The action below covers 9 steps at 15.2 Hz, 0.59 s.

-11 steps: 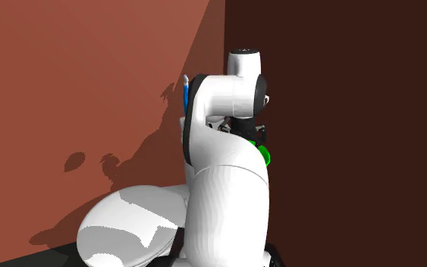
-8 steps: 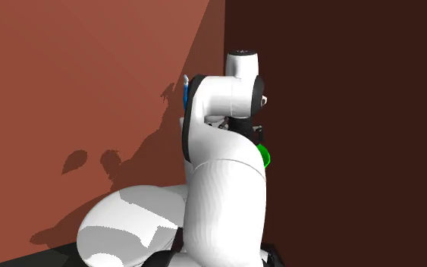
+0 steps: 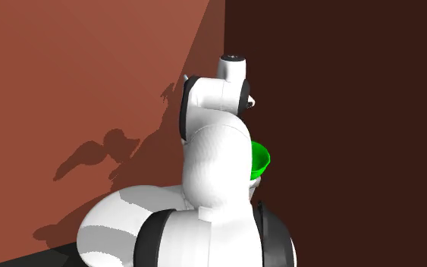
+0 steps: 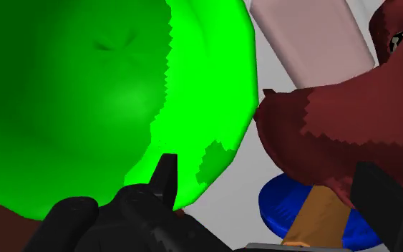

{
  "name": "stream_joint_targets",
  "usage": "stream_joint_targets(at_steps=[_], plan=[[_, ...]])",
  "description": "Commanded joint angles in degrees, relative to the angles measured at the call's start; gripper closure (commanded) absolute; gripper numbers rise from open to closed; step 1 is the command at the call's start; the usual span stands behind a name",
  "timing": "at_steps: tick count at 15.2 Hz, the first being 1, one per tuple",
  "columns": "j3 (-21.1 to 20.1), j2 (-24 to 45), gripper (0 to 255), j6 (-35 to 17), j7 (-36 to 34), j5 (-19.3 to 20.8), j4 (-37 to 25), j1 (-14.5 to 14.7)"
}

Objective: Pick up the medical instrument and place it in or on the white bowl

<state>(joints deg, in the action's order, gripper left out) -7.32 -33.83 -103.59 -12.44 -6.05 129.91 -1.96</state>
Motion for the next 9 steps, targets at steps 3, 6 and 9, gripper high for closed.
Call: stream_joint_targets(at_steps=[3,6,9], plan=[[-2.68,6.50,0,-6.11,-9.31,-2.88,-3.06,-1.34],[-4.36,11.70,0,-10.57,-15.86,-4.17,-5.91,-2.35],[-5.77,17.08,0,-14.72,-22.35,-4.80,-9.35,-3.35]])
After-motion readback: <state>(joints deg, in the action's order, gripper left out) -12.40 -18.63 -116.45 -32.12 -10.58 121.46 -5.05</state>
